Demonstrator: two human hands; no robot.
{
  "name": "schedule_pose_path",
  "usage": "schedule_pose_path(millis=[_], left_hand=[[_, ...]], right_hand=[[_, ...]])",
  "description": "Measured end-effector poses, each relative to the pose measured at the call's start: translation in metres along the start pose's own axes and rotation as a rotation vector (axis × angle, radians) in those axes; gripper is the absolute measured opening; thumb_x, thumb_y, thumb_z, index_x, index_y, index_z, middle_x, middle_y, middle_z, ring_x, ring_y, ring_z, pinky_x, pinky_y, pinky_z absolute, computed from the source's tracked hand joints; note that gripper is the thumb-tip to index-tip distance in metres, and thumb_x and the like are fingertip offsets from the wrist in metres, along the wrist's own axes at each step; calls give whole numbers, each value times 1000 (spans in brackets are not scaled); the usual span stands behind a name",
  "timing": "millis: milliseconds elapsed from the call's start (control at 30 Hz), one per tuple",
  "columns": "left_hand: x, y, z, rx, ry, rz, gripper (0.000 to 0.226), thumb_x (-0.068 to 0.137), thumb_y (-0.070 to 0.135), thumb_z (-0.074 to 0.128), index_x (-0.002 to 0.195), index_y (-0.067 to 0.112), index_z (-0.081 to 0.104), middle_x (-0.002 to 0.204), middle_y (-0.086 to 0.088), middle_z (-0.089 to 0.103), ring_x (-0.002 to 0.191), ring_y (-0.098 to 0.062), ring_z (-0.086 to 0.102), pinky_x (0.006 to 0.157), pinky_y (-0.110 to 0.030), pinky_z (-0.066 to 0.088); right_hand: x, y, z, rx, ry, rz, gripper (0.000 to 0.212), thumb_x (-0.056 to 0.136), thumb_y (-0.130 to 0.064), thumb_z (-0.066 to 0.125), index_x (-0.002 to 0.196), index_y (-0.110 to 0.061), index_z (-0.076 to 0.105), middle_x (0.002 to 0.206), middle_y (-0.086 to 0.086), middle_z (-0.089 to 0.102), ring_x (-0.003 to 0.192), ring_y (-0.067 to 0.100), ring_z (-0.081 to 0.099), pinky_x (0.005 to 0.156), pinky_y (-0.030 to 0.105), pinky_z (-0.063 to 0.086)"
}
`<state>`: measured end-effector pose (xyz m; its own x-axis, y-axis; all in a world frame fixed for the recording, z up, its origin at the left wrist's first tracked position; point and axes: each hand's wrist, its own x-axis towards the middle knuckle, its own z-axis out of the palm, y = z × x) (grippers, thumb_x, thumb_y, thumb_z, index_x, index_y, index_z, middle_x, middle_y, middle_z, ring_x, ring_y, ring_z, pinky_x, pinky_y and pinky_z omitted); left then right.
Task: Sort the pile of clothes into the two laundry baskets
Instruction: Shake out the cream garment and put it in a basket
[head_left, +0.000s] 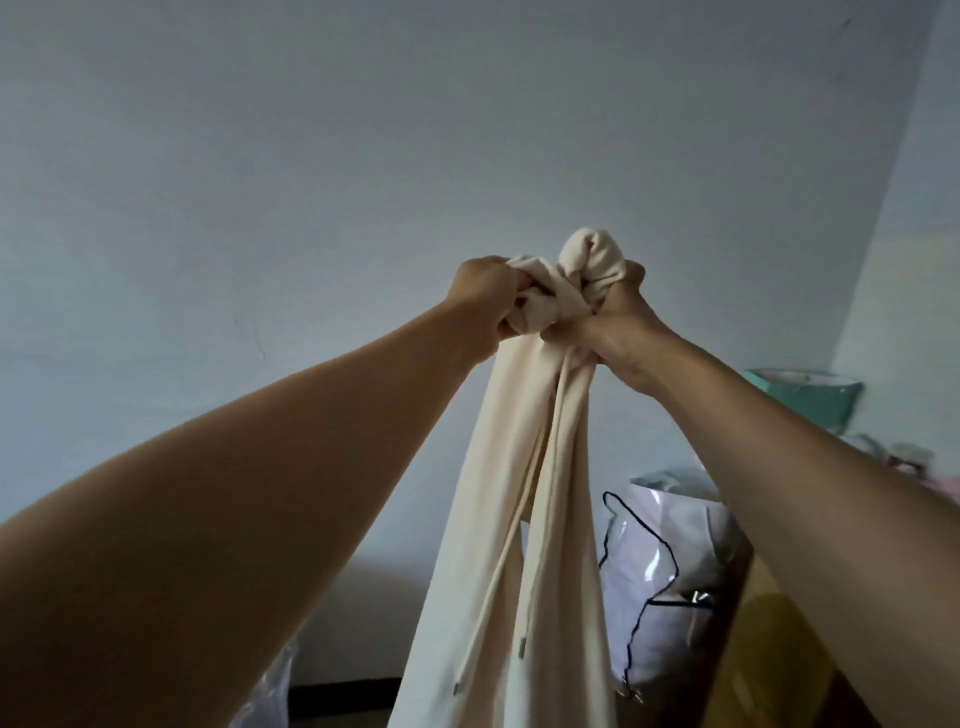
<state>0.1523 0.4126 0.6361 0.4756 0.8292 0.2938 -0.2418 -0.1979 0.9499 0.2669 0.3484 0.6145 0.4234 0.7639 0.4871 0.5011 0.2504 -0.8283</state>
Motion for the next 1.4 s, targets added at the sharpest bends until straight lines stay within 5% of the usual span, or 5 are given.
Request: schedule_pose_path(millis=[300,667,900,1100,1400], left_hand=[[13,40,59,-146,-21,98,30,88,-12,35,81,-3,62,78,-15,57,63,-23,52,57,-28,48],[6,-10,24,-41,116,-58,24,90,-6,46,74,5,60,72,-11,58,66,-21,58,72,-34,56],[-3,-26,-16,-25,192,-119,25,89,-5,47,74,5,63,72,-10,58,66,-19,53,69,-29,48],[-18,-43,-41,64,179,-178,15,88,0,55,79,6,64,73,-8,59,62,-16,58,57,-24,55],[-34,-91,-18,92,84,-275,22,90,-3,47,76,8,61,74,-8,61,62,-16,61,45,-21,54]], right_hand=[[37,-27,-63,-168,274,-81,51,84,-9,54,128,-21,31,125,9,45,102,21,54,71,30,50],[21,25,-3,-58,178,46,41,89,-32,52,124,-19,35,121,7,49,95,14,54,70,26,44],[15,39,48,66,121,134,56,82,-52,59,121,-16,41,118,11,54,80,12,57,54,23,40],[0,57,78,152,38,194,89,59,-76,60,120,-14,44,120,15,55,89,19,64,67,34,56],[-24,116,59,99,57,304,84,59,-74,59,118,-15,47,111,12,60,94,24,67,73,38,59]])
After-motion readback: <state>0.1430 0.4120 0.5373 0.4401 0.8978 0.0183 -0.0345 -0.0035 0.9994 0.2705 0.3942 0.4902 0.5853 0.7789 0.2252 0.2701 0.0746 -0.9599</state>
